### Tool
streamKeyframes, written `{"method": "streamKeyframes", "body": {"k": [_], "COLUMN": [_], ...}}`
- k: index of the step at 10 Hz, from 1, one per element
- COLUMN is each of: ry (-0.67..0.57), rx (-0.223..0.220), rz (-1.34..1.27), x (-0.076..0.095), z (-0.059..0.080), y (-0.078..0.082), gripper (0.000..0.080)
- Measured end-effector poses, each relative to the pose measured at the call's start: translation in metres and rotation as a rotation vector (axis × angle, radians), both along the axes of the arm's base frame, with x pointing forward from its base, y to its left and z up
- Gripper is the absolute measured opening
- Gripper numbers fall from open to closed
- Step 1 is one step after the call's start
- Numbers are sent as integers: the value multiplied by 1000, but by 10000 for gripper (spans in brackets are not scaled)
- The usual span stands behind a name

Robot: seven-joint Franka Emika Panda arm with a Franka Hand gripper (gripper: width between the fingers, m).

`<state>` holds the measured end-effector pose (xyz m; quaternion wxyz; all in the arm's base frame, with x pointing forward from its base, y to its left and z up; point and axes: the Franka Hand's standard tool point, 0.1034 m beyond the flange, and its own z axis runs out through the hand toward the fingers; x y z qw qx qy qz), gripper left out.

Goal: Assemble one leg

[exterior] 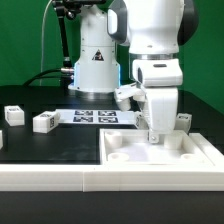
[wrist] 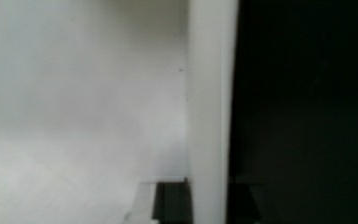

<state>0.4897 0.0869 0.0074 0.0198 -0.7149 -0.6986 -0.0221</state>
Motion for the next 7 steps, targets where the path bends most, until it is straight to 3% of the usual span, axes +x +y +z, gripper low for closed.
{"method": "streamKeyframes", "body": {"k": [3,6,7], "ry": [1,2,2], "rx": [0,-1,-1], "rz": [-5,-7,-7], "x": [0,0,0], "z": [0,0,0], "y": [0,-1,-1], "gripper": [63,447,447]}}
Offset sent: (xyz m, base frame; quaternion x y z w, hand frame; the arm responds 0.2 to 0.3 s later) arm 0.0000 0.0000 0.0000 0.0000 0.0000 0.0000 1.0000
